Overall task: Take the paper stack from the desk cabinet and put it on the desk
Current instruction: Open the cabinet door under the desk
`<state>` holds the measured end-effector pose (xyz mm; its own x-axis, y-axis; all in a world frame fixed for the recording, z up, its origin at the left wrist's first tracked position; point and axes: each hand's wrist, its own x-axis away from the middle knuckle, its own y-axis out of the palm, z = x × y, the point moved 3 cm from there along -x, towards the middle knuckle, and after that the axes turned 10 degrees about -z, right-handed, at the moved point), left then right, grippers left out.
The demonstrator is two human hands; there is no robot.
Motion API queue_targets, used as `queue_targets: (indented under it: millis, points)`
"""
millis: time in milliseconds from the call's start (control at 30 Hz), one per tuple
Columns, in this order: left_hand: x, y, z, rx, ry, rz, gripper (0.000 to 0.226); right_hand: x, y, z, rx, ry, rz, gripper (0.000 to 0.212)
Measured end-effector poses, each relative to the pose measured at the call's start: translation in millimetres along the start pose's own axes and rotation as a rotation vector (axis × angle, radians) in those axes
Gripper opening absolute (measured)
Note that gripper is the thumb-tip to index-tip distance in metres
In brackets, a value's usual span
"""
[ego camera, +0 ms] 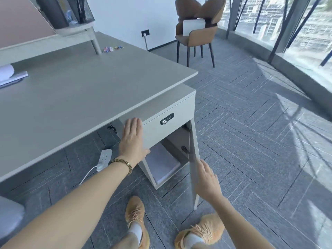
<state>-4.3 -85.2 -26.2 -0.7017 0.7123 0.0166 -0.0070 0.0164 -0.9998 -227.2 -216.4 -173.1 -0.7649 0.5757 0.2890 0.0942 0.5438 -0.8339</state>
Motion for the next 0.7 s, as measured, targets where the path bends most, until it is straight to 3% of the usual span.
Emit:
queue_targets:
  millis: [100,233,367,567,700]
  points:
    - [2,-5,15,-0.006,0.026,0.006,0.131,17,-35,42,0.134,0.084,-0.006,0.108]
    - [0,-2,14,0.016,0.011,0.042,0.135,5,-64,71,0.180,0.227,-0.005,0.095]
    - [-2,5,15,-0.010,0.025,0.087,0.135,-17,-76,87,0.170,0.369,0.020,0.109]
    - [-11,18,10,-0.045,0.033,0.146,0.129,-47,-77,105,0.261,0.393,0.119,0.111]
    - [-12,20,8,-0.031,0.046,0.130,0.128,-64,-82,104,0.345,0.398,0.036,0.120]
